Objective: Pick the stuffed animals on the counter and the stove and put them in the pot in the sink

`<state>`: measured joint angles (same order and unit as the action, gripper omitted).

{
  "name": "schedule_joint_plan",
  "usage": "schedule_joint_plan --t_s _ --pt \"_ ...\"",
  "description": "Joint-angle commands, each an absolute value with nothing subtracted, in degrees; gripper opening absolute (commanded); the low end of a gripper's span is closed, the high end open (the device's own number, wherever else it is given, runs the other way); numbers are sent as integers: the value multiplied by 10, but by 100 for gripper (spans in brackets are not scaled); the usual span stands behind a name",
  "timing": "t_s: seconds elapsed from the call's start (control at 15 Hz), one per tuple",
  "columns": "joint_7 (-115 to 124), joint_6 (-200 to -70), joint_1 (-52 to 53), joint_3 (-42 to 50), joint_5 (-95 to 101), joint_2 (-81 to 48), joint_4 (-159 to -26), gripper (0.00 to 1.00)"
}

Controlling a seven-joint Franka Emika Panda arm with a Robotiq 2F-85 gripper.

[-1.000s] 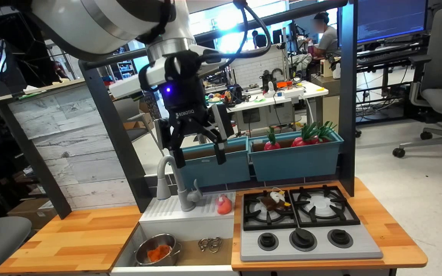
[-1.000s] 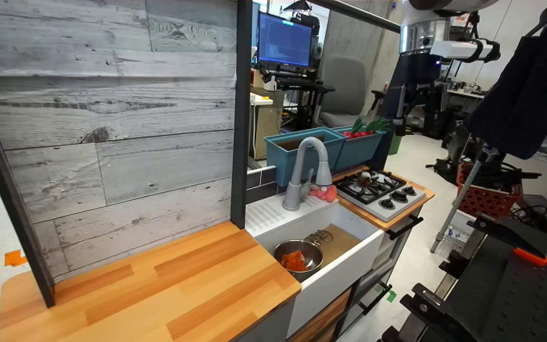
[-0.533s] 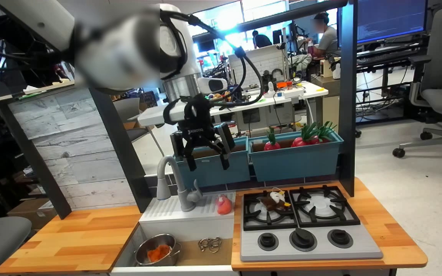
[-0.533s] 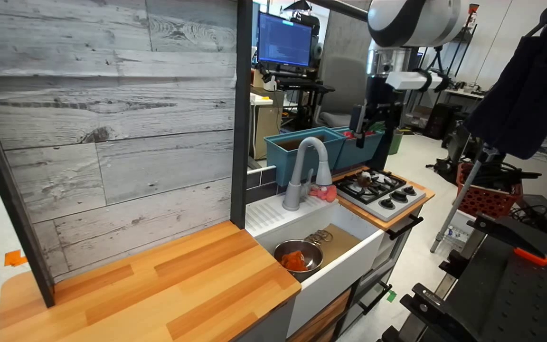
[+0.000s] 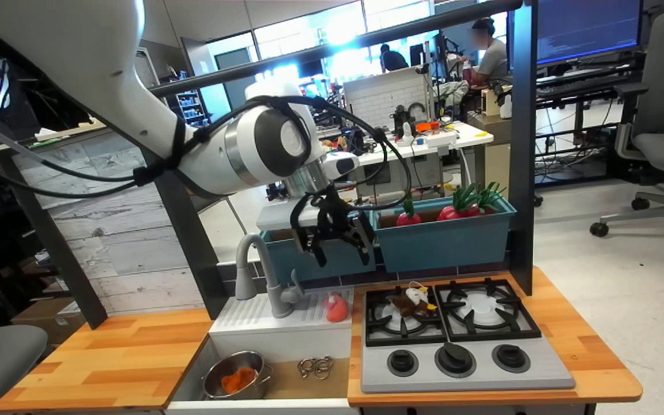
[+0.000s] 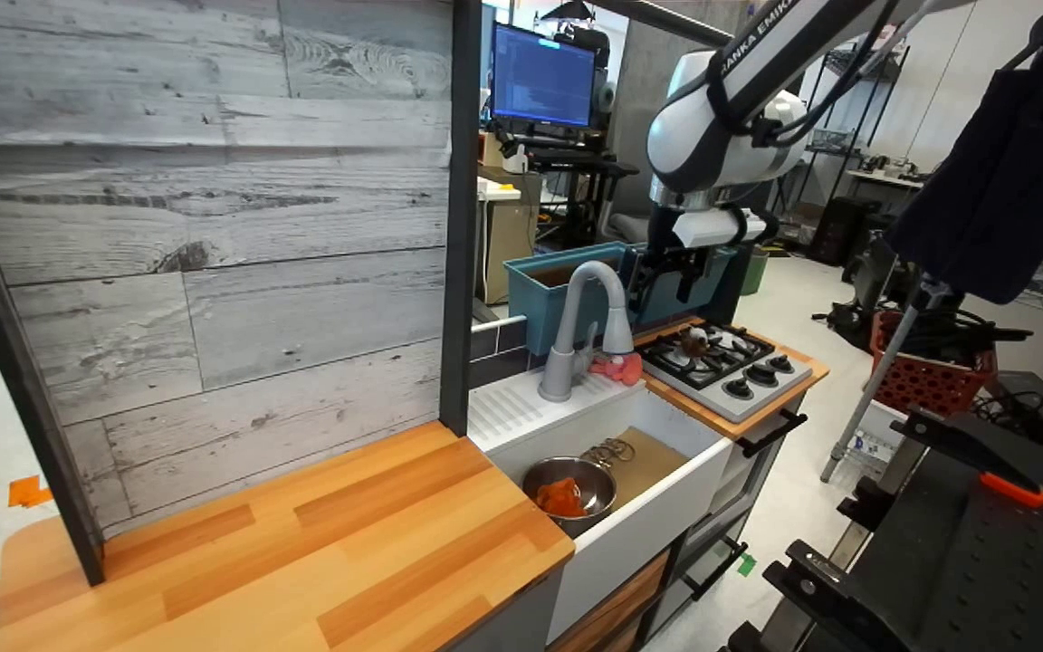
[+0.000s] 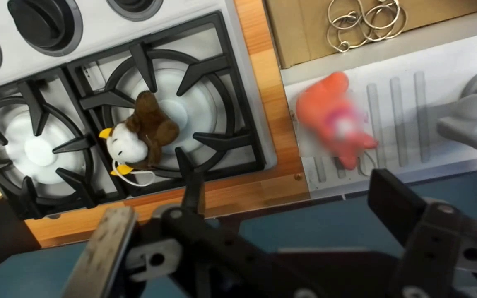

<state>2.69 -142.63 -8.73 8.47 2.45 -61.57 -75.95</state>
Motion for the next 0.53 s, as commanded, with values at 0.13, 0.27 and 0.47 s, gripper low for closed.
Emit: schedule_joint_plan --t_s 0.13,0.27,0.47 --pt "-44 -1471 -110 69 38 -653 -764 100" --pt "-69 -1488 -117 60 35 -657 -774 100" --pt "-92 -1506 -125 43 29 -662 -778 100"
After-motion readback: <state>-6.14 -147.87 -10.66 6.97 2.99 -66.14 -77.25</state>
